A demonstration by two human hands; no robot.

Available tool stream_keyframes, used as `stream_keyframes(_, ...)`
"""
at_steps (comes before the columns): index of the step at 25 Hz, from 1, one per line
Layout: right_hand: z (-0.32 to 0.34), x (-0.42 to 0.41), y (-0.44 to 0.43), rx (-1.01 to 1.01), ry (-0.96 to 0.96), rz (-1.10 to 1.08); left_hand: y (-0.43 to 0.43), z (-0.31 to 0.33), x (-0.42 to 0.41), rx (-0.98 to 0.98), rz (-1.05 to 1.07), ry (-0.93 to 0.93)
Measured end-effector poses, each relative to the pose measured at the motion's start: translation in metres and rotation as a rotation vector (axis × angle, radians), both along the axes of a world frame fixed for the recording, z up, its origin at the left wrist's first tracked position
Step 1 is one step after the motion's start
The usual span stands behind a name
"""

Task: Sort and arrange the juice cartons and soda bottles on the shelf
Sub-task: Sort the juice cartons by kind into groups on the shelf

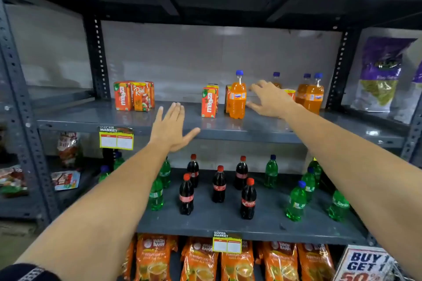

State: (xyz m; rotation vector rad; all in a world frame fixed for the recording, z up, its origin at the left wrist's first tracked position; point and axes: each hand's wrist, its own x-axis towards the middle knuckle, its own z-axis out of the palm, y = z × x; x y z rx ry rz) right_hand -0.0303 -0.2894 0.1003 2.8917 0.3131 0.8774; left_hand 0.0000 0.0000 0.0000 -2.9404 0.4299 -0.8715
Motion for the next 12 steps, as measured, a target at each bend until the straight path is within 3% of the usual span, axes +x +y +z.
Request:
stream_keyframes(4, -0.001, 0.03, 0.027, 0.005, 0.149, 0.04, 0.008, -0.019, 0.011, 0.041, -0.039, 0.048)
stream_keyframes(9, 0.018, 0.082, 0.072, 0.023, 0.189, 0.125, 0.016, -0.007, 0.03, 0.016, -0.109, 0.034)
stream_keyframes(12, 0.029, 0.104, 0.091, -0.007, 0.267, 0.111, 0.023, 0.007, 0.033, 0.011, -0.108, 0.141)
